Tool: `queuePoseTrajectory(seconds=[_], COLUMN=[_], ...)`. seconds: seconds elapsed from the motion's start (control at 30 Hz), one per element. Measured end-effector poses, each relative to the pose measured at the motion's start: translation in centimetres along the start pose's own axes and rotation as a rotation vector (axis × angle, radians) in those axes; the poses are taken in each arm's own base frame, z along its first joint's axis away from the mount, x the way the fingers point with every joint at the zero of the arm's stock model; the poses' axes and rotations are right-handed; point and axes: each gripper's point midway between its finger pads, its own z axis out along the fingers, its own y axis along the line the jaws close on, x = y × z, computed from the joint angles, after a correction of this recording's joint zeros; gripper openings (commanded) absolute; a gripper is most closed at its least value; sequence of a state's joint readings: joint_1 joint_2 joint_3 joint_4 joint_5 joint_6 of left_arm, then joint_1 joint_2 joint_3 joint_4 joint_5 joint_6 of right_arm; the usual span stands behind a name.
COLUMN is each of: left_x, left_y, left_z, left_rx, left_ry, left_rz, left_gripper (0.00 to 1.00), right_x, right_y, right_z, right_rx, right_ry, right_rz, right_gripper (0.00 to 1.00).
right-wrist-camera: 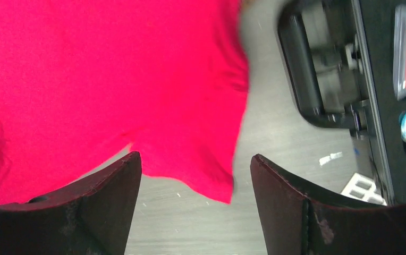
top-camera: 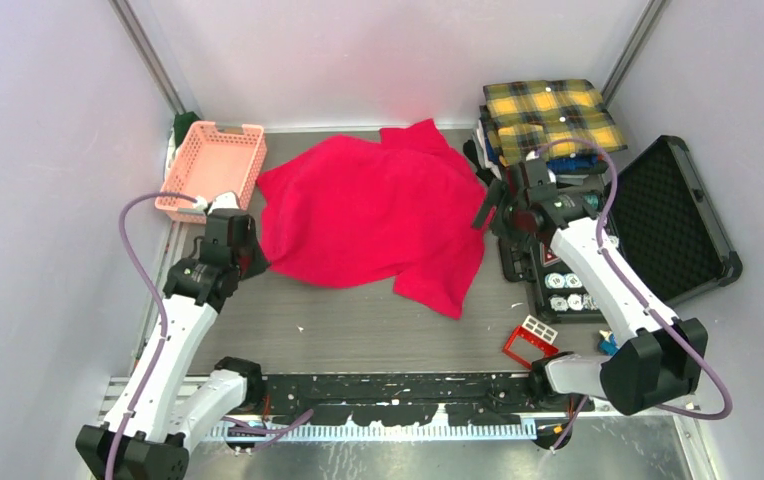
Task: Fold and stack the mixed laundry pile
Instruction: Flatten out the T-shirt at the center of the board.
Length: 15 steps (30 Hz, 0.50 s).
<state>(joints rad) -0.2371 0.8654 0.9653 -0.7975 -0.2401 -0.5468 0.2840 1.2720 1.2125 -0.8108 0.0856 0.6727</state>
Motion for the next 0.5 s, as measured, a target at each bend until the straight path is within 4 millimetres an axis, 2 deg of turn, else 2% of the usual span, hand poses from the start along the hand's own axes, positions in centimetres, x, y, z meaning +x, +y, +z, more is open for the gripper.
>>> queuePoseTrajectory(seconds=[0.03, 0.07, 0.1, 0.17, 0.23, 0.33, 0.5], left_x=[1.7, 2.9, 3.5, 3.5, 3.4, 3.3, 3.5], left_y=[0.9, 1.6, 2.1, 2.4, 2.5, 2.4, 2.0], left_z=[0.5, 0.8, 0.9, 0.9, 1.0, 1.0, 1.8], left_rx=[-0.031, -0.056, -0.074, -0.087, -0.088, -0.088, -0.062], left_ry=[0.053, 0.087, 0.109, 0.109, 0.106, 0.101, 0.090], left_rz=[0.004, 0.002, -0.005, -0.020, -0.025, -0.042, -0.058], left_gripper=[0.21, 0.35, 0.44, 0.65, 0.77, 0.79, 0.69], right_x=[1.3, 2.6, 3.3, 3.8, 4.1, 5.2, 7.4], right_y=[-0.9, -1.6, -2.0, -1.8, -1.0, 0.4, 2.3], right_z=[0.6, 1.0, 1.1, 1.2, 1.2, 1.1, 2.7], right_rx=[0.028, 0.049, 0.058, 0.052, 0.032, 0.000, -0.019], right_ry=[0.041, 0.080, 0.102, 0.113, 0.113, 0.128, 0.175], right_rz=[0.002, 0.006, 0.008, 0.011, 0.000, -0.044, -0.114], right_gripper=[0.80, 0.80, 0.80, 0.79, 0.77, 0.69, 0.48])
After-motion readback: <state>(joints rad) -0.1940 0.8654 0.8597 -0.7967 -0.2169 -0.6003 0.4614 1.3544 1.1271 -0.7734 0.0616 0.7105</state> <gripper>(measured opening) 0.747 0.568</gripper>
